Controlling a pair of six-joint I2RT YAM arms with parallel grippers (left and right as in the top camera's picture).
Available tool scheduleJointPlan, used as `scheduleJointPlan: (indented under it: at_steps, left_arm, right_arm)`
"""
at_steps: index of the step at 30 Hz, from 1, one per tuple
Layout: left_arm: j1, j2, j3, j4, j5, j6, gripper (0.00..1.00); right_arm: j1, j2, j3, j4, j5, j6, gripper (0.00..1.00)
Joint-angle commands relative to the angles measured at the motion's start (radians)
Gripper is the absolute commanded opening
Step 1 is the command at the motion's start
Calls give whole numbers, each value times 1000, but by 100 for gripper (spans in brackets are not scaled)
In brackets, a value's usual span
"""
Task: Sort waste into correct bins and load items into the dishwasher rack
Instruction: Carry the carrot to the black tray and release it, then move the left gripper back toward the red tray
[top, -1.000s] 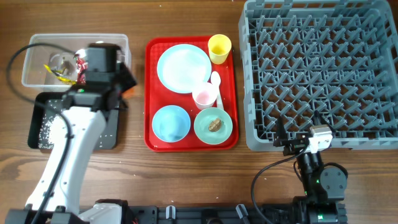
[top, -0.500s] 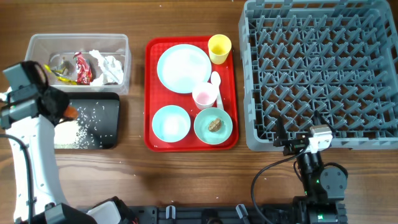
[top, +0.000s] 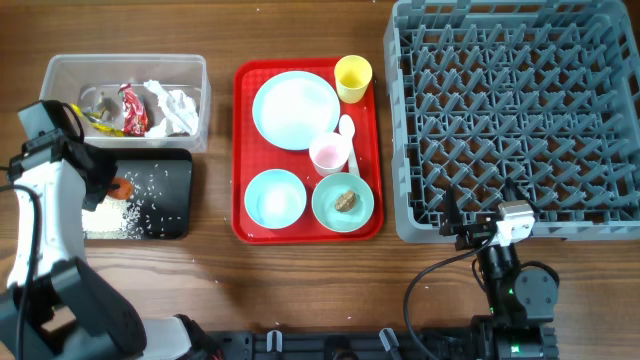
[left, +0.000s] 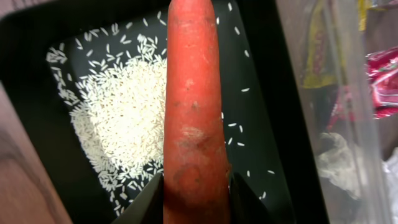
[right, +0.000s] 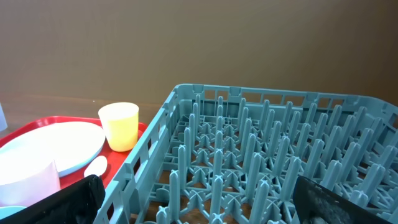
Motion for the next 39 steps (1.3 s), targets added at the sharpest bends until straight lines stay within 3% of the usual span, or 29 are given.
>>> scheduleJointPlan:
  at_steps: [1,12,27,33,39]
  left_arm:
    - [8,52,-6,18,8,-24,4]
    - [8,189,-8,67,2,-24,4]
    - [80,197,-110,142,-19,-84,8]
    - [81,180,-97,164,118,-71,17]
    - [81,106,-40,131,195,7,39]
  right_arm:
    - [-5,-8,-1,3,-16,-10,100]
    - [-5,-8,-1,3,-16,-10,100]
    - [-5,-8,-1,3,-16,-10,100]
    - [-5,-8,-1,3,-16,-10,100]
    - [-5,-8,-1,3,-16,-10,99]
